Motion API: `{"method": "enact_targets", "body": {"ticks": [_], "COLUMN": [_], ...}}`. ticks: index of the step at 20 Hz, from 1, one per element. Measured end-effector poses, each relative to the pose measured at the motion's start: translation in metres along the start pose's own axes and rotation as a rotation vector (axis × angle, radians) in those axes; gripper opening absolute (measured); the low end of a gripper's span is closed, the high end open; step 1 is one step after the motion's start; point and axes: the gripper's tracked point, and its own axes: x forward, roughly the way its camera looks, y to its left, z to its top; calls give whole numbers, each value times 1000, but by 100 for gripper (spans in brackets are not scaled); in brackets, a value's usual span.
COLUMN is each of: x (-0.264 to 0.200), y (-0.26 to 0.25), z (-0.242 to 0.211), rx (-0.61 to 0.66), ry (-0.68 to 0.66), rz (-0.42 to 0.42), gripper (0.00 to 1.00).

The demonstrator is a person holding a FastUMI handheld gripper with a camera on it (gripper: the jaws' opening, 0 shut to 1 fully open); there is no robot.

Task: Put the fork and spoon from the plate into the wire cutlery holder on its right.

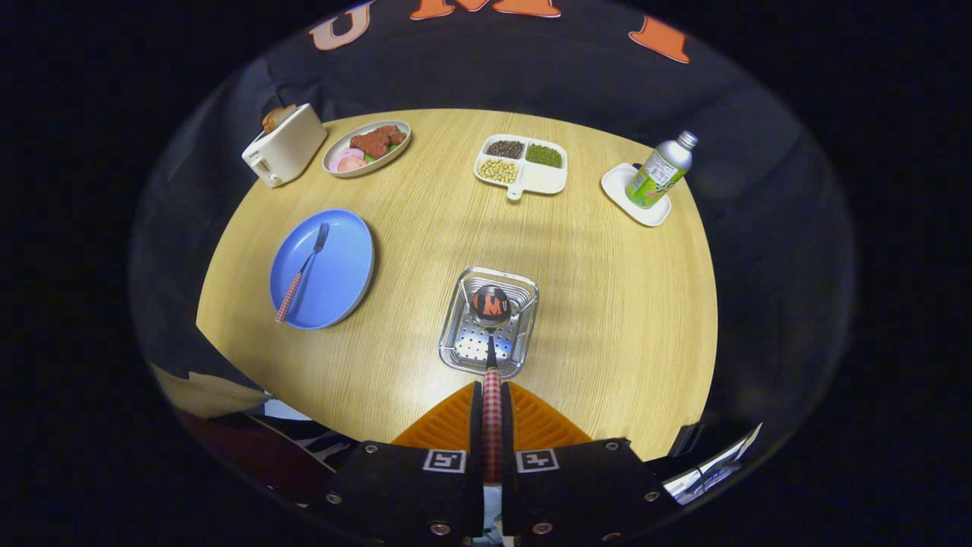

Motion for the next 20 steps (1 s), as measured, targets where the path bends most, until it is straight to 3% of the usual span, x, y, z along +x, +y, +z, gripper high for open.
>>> {"method": "enact_targets", "body": {"ticks": [9, 20], "x": [25, 38], "y": [0, 2], "z": [6, 14], "rx": [-76, -72], "ry": [134, 136], "rz": [25, 28], "gripper": [10, 15]}}
